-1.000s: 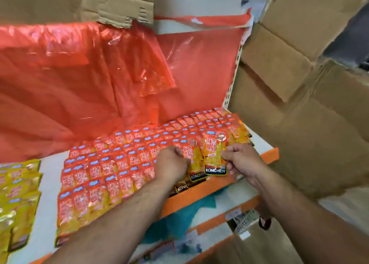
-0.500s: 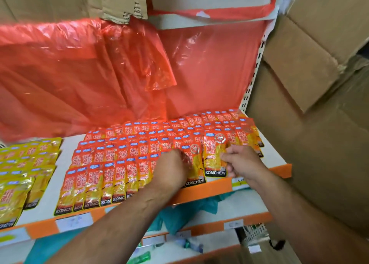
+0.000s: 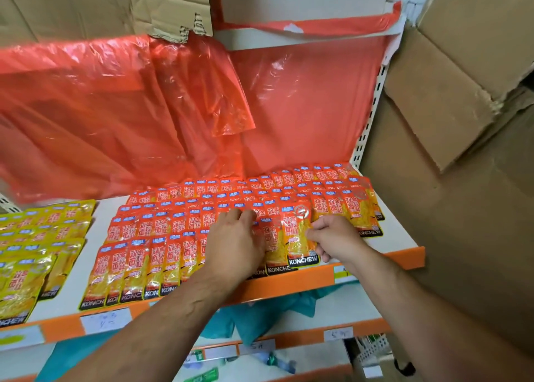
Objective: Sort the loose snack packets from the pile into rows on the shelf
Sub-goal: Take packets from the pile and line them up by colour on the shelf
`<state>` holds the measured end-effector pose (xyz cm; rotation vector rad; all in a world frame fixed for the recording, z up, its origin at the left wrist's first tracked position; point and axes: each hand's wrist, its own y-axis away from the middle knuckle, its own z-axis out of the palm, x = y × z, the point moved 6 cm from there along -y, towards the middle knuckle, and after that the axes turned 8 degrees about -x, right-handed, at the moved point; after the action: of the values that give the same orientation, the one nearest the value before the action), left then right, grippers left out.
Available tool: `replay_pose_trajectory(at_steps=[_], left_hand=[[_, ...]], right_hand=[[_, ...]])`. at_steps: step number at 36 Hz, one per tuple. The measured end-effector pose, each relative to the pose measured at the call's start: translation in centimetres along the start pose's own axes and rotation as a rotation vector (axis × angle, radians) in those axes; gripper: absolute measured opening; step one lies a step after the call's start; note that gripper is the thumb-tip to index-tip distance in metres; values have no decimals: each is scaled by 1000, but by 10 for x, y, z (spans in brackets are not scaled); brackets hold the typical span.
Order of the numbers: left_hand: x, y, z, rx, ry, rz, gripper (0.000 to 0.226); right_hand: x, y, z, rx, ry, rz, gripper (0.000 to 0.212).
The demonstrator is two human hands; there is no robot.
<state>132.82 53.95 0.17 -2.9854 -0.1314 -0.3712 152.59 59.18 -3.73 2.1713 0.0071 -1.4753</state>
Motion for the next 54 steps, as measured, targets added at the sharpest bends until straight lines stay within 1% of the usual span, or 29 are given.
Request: replay_pose_trajectory(at_steps=[6, 9, 12, 19, 25, 28, 30, 31, 36, 39, 43, 48, 52, 54], left_hand=[[-9, 3, -2, -5, -21, -6, 40], [-13, 6, 0, -16, -16, -16, 38], [-17, 7, 1, -4, -15, -14, 35], [-22, 13, 3, 2, -24, -9, 31], [-29, 21, 3, 15, -61, -24, 30], [-34, 24, 4, 13, -80, -24, 36], [-38, 27, 3, 8, -78, -19, 42], [-41, 29, 3, 6, -76, -14, 44], [-63, 42, -6, 12, -62, -8, 50], [-89, 55, -13, 24, -57, -36, 49], [-137, 80, -28, 94, -44, -67, 40], [-213, 122, -56, 148, -10, -127, 48], [-286, 159, -82, 192, -14, -175, 45], [-326, 178, -94, 207, 3, -225, 42]], right_hand=[[0, 0, 8, 10, 86, 1, 17], [-1, -2, 8, 53, 196, -16, 14], [-3, -3, 9, 116, 341, -46, 21], [-10, -4, 12, 191, 533, -85, 26], [-15, 2, 10, 264, 687, -61, 21], [-17, 10, 9, 322, 737, -79, 20], [-21, 15, 16, 340, 770, -133, 16], [-23, 17, 22, 335, 779, -168, 18], [-40, 26, 71, 214, 826, -325, 41], [-51, 31, 109, 173, 894, -375, 48], [-69, 38, 169, 110, 930, -438, 51], [-95, 51, 255, 58, 1028, -543, 50], [-122, 65, 337, 46, 1081, -632, 46], [-135, 70, 379, 41, 1060, -678, 49]])
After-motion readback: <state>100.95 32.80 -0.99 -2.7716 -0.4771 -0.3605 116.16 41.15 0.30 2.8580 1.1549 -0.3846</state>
